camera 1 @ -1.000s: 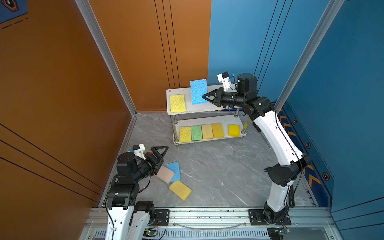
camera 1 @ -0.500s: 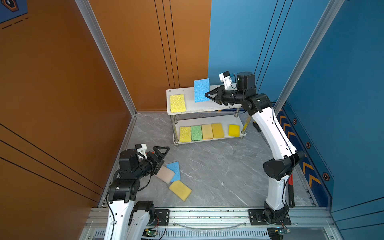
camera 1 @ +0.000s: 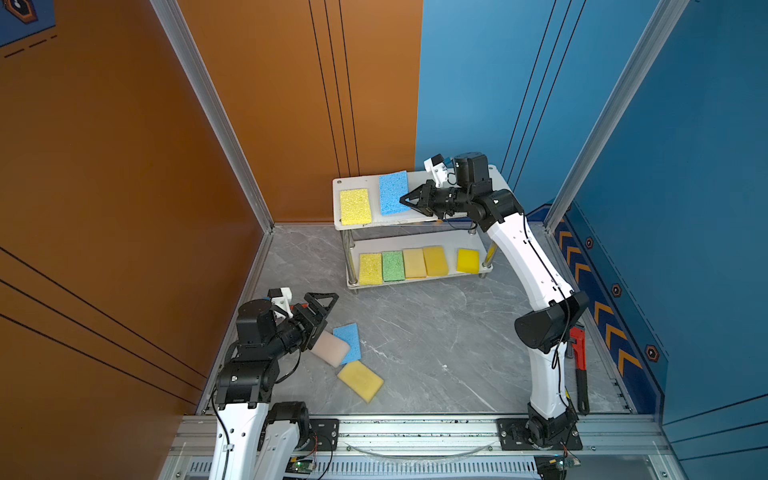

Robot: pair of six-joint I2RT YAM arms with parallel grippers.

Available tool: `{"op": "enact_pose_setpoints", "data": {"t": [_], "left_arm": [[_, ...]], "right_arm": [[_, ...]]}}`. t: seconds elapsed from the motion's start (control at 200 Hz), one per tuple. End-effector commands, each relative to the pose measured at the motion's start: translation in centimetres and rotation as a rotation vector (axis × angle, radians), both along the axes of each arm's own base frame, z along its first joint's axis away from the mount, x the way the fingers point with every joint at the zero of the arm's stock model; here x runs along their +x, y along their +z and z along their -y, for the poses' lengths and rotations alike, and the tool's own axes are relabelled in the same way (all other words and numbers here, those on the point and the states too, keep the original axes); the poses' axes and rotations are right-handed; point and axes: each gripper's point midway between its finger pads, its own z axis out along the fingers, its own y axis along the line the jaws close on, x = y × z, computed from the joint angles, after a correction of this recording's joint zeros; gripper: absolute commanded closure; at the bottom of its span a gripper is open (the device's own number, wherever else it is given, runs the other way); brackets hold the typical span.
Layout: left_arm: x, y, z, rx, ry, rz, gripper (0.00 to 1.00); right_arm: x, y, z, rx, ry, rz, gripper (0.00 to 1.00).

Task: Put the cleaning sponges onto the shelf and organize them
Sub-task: 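Lower the blue sponge onto the shelf top beside the yellow sponge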

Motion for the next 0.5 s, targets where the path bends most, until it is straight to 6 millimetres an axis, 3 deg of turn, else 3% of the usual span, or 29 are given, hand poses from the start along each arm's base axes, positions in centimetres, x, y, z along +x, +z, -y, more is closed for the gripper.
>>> {"op": "enact_pose_setpoints", "data": {"t": [0.0, 0.495], "left_arm": [[-0.4, -0.3, 0.0, 0.003, -0.013, -0.012, 0.0], [-0.1, -0.7, -0.6, -0.009, 0.007, -0.027, 0.0]], "right_arm": [[-0.2, -0.4, -1.0, 0.003, 0.025, -0.01, 0.87], [-0.5, -0.8, -1.8, 0.011, 0.052, -0.028, 0.87]]}}
